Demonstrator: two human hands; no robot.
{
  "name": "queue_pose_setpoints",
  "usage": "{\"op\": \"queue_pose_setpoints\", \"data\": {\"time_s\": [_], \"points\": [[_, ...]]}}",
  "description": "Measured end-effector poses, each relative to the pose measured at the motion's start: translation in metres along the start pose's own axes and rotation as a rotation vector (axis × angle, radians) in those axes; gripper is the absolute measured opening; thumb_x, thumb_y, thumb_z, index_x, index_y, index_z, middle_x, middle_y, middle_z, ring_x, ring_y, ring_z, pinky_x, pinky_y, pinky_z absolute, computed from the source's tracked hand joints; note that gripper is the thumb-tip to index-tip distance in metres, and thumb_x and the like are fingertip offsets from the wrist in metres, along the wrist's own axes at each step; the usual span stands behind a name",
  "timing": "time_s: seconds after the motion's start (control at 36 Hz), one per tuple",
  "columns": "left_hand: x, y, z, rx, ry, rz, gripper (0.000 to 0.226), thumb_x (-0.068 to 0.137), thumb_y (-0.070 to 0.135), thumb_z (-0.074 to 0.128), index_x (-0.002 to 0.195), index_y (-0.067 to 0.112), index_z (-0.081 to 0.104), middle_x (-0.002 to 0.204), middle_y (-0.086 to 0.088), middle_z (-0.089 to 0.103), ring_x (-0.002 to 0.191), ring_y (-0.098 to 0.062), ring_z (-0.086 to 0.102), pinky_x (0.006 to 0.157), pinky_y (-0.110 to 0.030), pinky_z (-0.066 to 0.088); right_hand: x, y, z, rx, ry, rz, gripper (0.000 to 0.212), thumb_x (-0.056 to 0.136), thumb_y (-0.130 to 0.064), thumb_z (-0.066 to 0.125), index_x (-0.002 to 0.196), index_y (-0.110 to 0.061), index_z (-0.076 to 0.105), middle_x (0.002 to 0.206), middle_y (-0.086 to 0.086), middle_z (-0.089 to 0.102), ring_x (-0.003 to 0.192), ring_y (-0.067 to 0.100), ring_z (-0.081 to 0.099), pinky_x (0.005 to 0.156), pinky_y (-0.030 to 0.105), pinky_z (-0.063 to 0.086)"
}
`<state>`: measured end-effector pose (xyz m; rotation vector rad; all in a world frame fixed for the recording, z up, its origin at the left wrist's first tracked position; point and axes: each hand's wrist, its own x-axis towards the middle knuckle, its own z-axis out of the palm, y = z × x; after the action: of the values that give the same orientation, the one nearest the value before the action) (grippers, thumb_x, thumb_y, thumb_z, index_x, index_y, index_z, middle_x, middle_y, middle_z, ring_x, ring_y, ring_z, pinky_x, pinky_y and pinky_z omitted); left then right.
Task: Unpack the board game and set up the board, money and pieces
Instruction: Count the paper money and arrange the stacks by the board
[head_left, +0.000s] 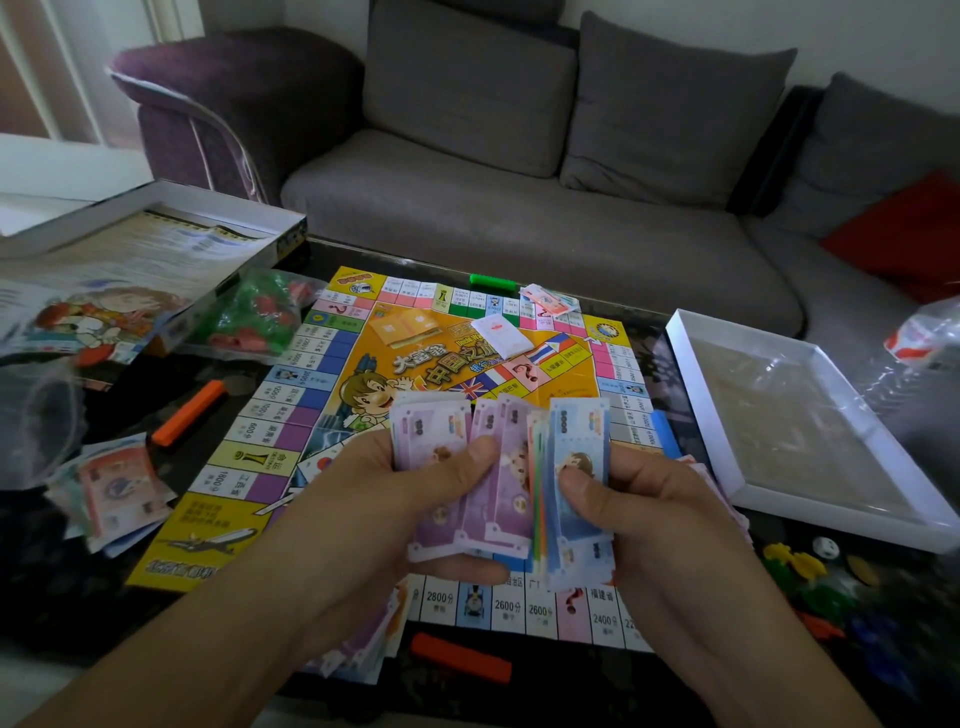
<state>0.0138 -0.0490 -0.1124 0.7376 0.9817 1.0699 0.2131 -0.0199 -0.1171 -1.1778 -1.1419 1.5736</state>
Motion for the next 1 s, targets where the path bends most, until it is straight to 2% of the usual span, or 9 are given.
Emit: {"op": "queue_pose_setpoints", "data": {"time_s": [0.19, 0.31, 0.36, 0.44, 0.53, 0.61, 0.72, 0.89, 1.0], "points": [[-0.0009, 0.0001, -0.0008, 0.002, -0.023, -0.022, 0.026, 0.082, 0.023, 0.073, 0.103, 0.011, 0.081, 0.104, -0.021, 0.078, 0.085, -0.036, 0.079, 0.058, -0.042, 0.065, 0.0014, 0.0010, -0.0021, 0.030, -0.001, 0.025, 0.038, 0.078, -0.018, 0.068, 0.113, -0.007, 0.078, 0.112, 0.013, 0.079, 0.096, 0.032, 0.078, 0.074, 0.038, 0.066], [-0.0006, 0.0006, 0.0011, 0.048, 0.043, 0.015, 0.020, 0.082, 0.021, 0.073, 0.099, 0.011, 0.081, 0.099, -0.020, 0.079, 0.082, -0.037, 0.079, 0.057, -0.046, 0.065, 0.0022, 0.0026, -0.0038, -0.006, 0.009, 0.020, 0.030, 0.076, -0.020, 0.070, 0.102, -0.015, 0.085, 0.106, 0.011, 0.081, 0.093, 0.031, 0.079, 0.073, 0.042, 0.066], [-0.0001, -0.0002, 0.0025, 0.104, 0.098, 0.057, 0.012, 0.090, 0.016, 0.071, 0.095, 0.015, 0.082, 0.097, -0.017, 0.080, 0.080, -0.038, 0.079, 0.058, -0.049, 0.065, 0.0025, 0.0033, -0.0032, -0.066, 0.029, 0.007, 0.030, 0.073, -0.025, 0.072, 0.100, -0.026, 0.085, 0.105, 0.006, 0.081, 0.095, 0.029, 0.079, 0.082, 0.047, 0.063], [-0.0008, -0.0016, 0.0045, 0.197, 0.163, 0.109, 0.019, 0.098, 0.013, 0.065, 0.095, 0.019, 0.083, 0.093, -0.014, 0.081, 0.079, -0.035, 0.079, 0.064, -0.054, 0.065, 0.0013, 0.0028, 0.0001, -0.144, 0.043, 0.010, 0.033, 0.074, -0.029, 0.073, 0.104, -0.023, 0.084, 0.108, 0.002, 0.081, 0.099, 0.027, 0.078, 0.096, 0.050, 0.058], [-0.0016, -0.0024, 0.0064, 0.255, 0.195, 0.144, 0.021, 0.101, 0.014, 0.062, 0.097, 0.020, 0.082, 0.090, -0.012, 0.081, 0.076, -0.033, 0.079, 0.064, -0.056, 0.064, -0.0006, 0.0018, 0.0010, -0.238, 0.071, 0.001, 0.021, 0.088, -0.022, 0.072, 0.105, -0.026, 0.082, 0.102, -0.003, 0.082, 0.092, 0.023, 0.079, 0.090, 0.048, 0.059], [-0.0015, -0.0028, 0.0067, 0.301, 0.236, 0.176, 0.019, 0.101, 0.014, 0.063, 0.097, 0.021, 0.080, 0.084, -0.010, 0.080, 0.070, -0.030, 0.079, 0.058, -0.053, 0.064, -0.0023, 0.0003, 0.0017, -0.304, 0.102, 0.001, 0.021, 0.097, -0.016, 0.068, 0.109, -0.027, 0.081, 0.100, -0.005, 0.082, 0.090, 0.020, 0.079, 0.087, 0.047, 0.061], [-0.0005, -0.0032, 0.0062, 0.310, 0.228, 0.178, 0.016, 0.099, 0.012, 0.065, 0.104, 0.020, 0.078, 0.090, -0.004, 0.081, 0.075, -0.026, 0.080, 0.059, -0.052, 0.065, -0.0043, -0.0007, 0.0025, -0.350, 0.119, -0.003, 0.021, 0.099, -0.016, 0.068, 0.114, -0.022, 0.081, 0.099, -0.005, 0.082, 0.091, 0.021, 0.079, 0.089, 0.054, 0.062], [0.0009, -0.0046, 0.0056, 0.306, 0.186, 0.164, 0.016, 0.097, 0.010, 0.067, 0.105, 0.018, 0.078, 0.092, -0.006, 0.081, 0.077, -0.030, 0.079, 0.063, -0.055, 0.065, -0.0055, -0.0017, 0.0053, -0.361, 0.127, -0.026, 0.019, 0.099, -0.016, 0.068, 0.107, -0.027, 0.081, 0.096, -0.008, 0.082, 0.087, 0.017, 0.079, 0.083, 0.047, 0.064], [0.0027, -0.0062, 0.0036, 0.259, 0.244, 0.175, 0.014, 0.095, 0.010, 0.070, 0.104, 0.017, 0.079, 0.090, -0.006, 0.081, 0.071, -0.031, 0.079, 0.060, -0.047, 0.065, -0.0041, -0.0006, 0.0042, -0.269, 0.110, 0.001, 0.024, 0.098, -0.014, 0.068, 0.102, -0.030, 0.084, 0.100, -0.002, 0.082, 0.090, 0.024, 0.079, 0.085, 0.047, 0.061]]}}
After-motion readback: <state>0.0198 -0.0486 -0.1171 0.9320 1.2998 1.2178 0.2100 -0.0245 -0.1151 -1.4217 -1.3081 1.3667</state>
